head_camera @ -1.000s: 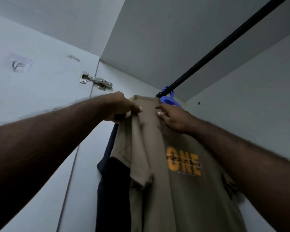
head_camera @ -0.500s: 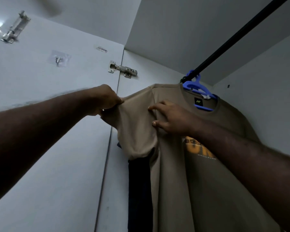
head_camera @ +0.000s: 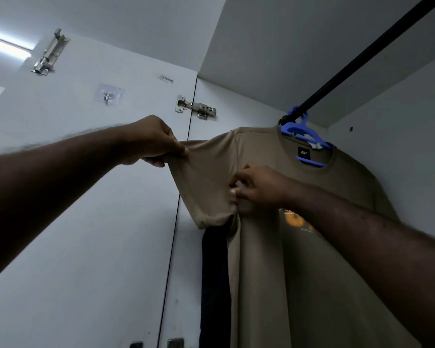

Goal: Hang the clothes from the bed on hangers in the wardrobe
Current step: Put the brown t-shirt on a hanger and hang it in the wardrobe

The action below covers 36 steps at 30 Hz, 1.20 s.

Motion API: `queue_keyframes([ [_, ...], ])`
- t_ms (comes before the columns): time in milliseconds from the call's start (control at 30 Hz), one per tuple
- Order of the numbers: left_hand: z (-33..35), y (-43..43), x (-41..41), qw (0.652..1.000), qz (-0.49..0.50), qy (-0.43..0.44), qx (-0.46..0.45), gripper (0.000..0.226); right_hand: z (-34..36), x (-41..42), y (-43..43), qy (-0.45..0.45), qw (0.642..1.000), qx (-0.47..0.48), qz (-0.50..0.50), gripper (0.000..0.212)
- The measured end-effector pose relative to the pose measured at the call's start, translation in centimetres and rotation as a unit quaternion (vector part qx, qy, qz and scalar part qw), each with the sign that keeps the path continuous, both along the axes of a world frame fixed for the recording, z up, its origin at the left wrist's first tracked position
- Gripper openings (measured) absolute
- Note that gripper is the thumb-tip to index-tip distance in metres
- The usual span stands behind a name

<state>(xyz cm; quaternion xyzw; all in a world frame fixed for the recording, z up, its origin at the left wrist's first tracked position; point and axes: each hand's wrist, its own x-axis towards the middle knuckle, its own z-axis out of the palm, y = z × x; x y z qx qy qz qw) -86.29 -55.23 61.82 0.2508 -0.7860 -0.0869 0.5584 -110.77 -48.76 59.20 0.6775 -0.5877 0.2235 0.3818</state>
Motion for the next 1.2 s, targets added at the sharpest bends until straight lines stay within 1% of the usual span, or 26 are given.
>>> queue_keyframes([
  [33,0.0,0.5,-0.2,1.0,-0.019,0.004,-0.012,0.021,0.3,0.2,0.4,-0.07,0.996,0.001,0.053,0.034],
  [67,-0.1,1.3,-0.7,0.999,-0.042,0.005,-0.029,0.018,0.8,0.5,1.1,-0.161,0.981,0.006,0.108,0.044],
  [100,-0.3,2.2,-1.3,0.996,-0.069,0.002,-0.052,0.017,1.3,0.8,1.8,-0.252,0.955,0.015,0.154,0.055],
  [133,-0.6,3.1,-2.1,0.992,-0.094,-0.006,-0.08,0.016,2.0,0.9,2.4,-0.316,0.929,0.025,0.19,0.066],
  [200,-1.7,4.9,-4.2,0.981,-0.118,-0.037,-0.149,0.01,3.0,0.6,3.2,-0.384,0.892,0.059,0.231,0.082],
  [233,-2.4,5.5,-5.3,0.973,-0.119,-0.056,-0.187,0.006,3.3,0.5,3.4,-0.397,0.883,0.081,0.237,0.084],
  [267,-3.2,5.9,-6.4,0.965,-0.114,-0.075,-0.223,0.003,3.3,0.4,3.7,-0.396,0.881,0.1,0.238,0.081],
  [300,-4.2,6.2,-7.4,0.955,-0.106,-0.096,-0.259,0.004,3.2,0.4,4.0,-0.383,0.887,0.111,0.233,0.069],
  [367,-5.8,6.1,-9.3,0.934,-0.095,-0.143,-0.312,0.015,2.8,0.3,4.7,-0.337,0.913,0.111,0.2,0.037],
  [400,-6.7,5.9,-9.9,0.927,-0.093,-0.161,-0.326,0.018,2.6,0.1,4.9,-0.322,0.923,0.104,0.184,0.028],
  [433,-7.4,5.8,-10.2,0.917,-0.083,-0.174,-0.349,0.02,2.7,-0.3,5.2,-0.314,0.928,0.096,0.173,0.024],
  [467,-8.1,5.5,-10.4,0.901,-0.056,-0.173,-0.393,0.021,2.8,-0.7,5.5,-0.313,0.931,0.089,0.167,0.022],
  [533,-9.6,4.6,-10.6,0.852,0.02,-0.129,-0.506,0.026,3.0,-1.6,6.6,-0.326,0.929,0.058,0.163,0.018],
  [567,-10.4,4.0,-10.6,0.832,0.052,-0.1,-0.544,0.028,3.3,-2.0,7.1,-0.337,0.927,0.038,0.16,0.018],
  [600,-11.2,3.4,-10.7,0.827,0.074,-0.07,-0.554,0.032,3.5,-2.5,7.7,-0.347,0.925,0.021,0.152,0.017],
  [633,-11.9,2.7,-10.9,0.834,0.091,-0.046,-0.543,0.039,3.6,-2.8,8.1,-0.353,0.924,0.007,0.143,0.017],
  [700,-13.4,1.7,-11.9,0.863,0.113,-0.024,-0.491,0.054,3.7,-3.3,9.1,-0.361,0.923,-0.008,0.131,0.017],
  [767,-14.4,1.4,-13.3,0.883,0.138,-0.023,-0.448,0.06,3.5,-3.5,9.7,-0.354,0.926,-0.015,0.133,0.014],
  [833,-14.8,1.6,-14.6,0.892,0.169,-0.029,-0.419,0.058,3.3,-3.6,10.0,-0.33,0.935,-0.03,0.128,0.012],
  [967,-14.2,1.5,-15.7,0.887,0.221,-0.02,-0.405,0.05,3.0,-3.1,10.5,-0.273,0.953,-0.07,0.113,0.019],
  [1100,-13.9,1.4,-14.8,0.887,0.203,-0.016,-0.414,0.035,2.5,-2.8,11.1,-0.244,0.957,-0.092,0.126,0.024],
  [1133,-14.1,1.2,-14.4,0.889,0.194,-0.007,-0.414,0.033,2.3,-3.1,11.2,-0.248,0.955,-0.098,0.133,0.023],
  [1200,-14.9,0.6,-13.4,0.901,0.174,0.006,-0.398,0.031,1.7,-4.1,11.4,-0.257,0.954,-0.1,0.116,0.021],
])
